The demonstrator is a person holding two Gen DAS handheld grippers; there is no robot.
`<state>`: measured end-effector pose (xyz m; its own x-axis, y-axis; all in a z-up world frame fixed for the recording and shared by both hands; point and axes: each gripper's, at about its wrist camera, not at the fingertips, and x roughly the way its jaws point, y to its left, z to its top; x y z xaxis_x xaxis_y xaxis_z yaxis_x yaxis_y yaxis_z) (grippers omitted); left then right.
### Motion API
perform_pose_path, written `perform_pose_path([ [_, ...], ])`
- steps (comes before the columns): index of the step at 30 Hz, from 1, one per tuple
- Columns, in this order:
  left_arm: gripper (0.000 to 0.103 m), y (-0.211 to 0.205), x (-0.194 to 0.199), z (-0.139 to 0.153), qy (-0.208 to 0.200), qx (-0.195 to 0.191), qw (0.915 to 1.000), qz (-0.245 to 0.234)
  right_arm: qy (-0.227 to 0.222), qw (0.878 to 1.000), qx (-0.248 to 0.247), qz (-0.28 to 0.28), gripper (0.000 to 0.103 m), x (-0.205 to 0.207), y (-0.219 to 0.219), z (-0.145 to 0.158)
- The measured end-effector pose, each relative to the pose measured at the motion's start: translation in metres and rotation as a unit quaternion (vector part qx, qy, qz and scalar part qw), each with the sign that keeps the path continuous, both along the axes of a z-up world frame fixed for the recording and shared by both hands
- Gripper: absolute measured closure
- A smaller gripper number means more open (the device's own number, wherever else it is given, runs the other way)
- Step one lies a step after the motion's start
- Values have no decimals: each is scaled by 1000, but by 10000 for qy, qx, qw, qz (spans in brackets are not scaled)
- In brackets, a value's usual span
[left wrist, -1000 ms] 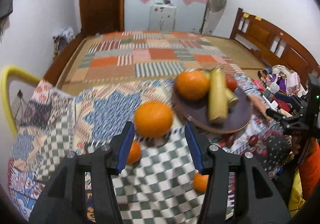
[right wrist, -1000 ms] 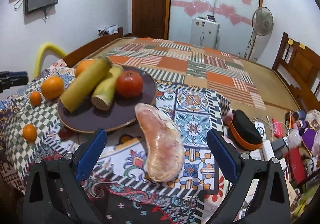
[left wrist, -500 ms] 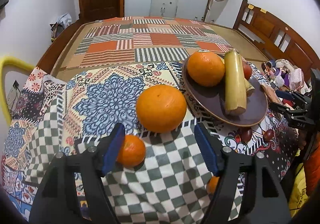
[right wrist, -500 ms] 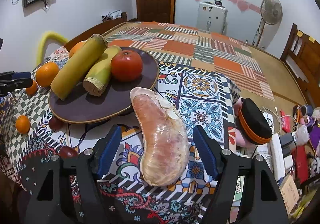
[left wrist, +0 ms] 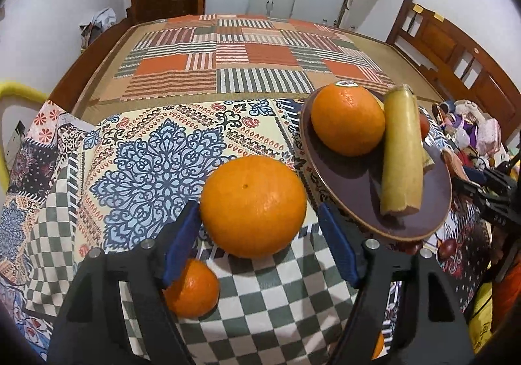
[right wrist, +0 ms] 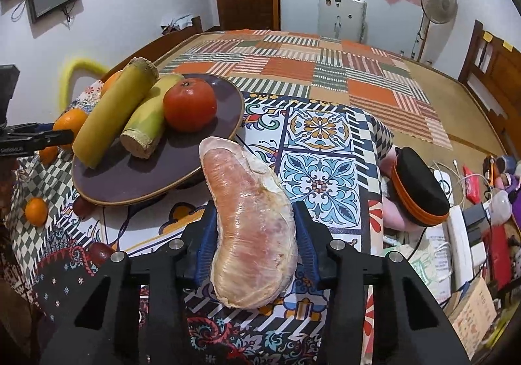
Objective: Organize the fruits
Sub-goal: 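Grasp the plastic-wrapped pink meat with the right tool while the left tool grasps a large orange, then carry the orange and wrapped meat onto the plate and open both tools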
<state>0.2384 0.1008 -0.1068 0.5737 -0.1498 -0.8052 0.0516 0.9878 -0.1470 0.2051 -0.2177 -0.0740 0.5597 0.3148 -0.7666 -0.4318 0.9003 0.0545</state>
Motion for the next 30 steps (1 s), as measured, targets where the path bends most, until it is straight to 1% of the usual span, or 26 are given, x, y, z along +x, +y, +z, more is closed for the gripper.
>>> perform_pose_path([
  [3,29,-2,5,-1,-5,39,10000,11,-56,10000,65,5,62,0,-2,3],
  [7,30,-9,9,-3,-64,201,9998,28,-130,9998,167,4,62,-2,-4,9],
  [8,31,-9,10,-3,-74,232,9997,35,-161,9997,194,-6,62,-3,-4,11],
  [9,37,-9,9,-3,-128,301,9994,68,-184,9996,218,-12,62,-3,-4,12],
  [10,38,-10,9,-3,-165,347,9992,62,-203,9995,247,-6,62,-4,-4,14],
  [16,39,-7,5,-2,-151,321,9994,7,-315,9989,338,-11,62,-5,-2,22],
  [20,39,-13,-5,5,-312,438,9985,-81,-384,9983,433,-30,62,-4,-1,27],
  [23,39,-21,-15,15,-510,556,9970,-188,-449,9978,481,-27,62,-4,1,31],
  [30,39,-30,-26,38,-779,432,9956,-289,-613,9962,617,11,62,-4,7,44],
])
